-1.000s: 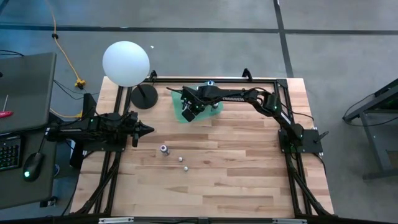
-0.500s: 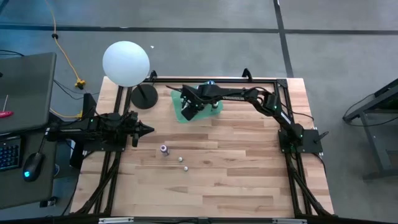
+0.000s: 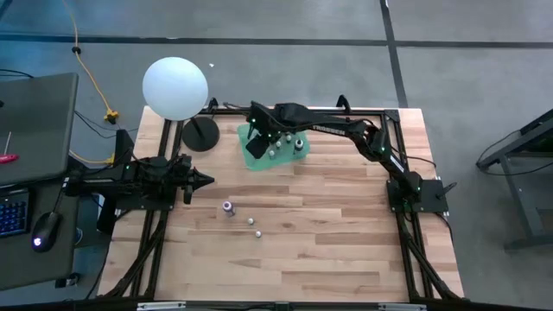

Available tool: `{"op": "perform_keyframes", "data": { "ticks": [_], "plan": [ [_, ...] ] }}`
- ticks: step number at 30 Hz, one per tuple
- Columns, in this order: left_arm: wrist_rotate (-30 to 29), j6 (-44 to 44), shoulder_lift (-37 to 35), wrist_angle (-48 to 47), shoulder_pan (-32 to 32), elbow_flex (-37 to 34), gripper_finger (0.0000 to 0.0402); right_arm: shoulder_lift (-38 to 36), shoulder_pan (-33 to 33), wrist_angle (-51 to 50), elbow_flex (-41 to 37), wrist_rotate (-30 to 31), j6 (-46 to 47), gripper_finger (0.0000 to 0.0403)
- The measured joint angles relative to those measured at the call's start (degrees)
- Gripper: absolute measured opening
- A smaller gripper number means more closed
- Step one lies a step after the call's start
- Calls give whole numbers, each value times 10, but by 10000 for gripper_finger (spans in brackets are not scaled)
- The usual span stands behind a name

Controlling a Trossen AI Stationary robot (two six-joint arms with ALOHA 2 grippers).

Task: Pick & Place food coloring
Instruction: Put the small green dye bottle in the green bin

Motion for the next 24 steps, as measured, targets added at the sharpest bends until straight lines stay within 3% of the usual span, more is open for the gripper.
{"op": "perform_keyframes", "data": {
  "ticks": [4, 10, 16, 24],
  "plan": [
    [0, 0, 0, 0, 0, 0, 0, 0, 8, -26, 66, -31, -24, 152],
    [0, 0, 0, 0, 0, 0, 0, -62, 20, 6, 30, -130, -25, 152],
    [-1, 0, 0, 0, 0, 0, 0, -108, 57, 5, 30, -214, -86, 152],
    [-1, 0, 0, 0, 0, 0, 0, -140, 144, 33, 30, -230, -160, 152]
  ]
}}
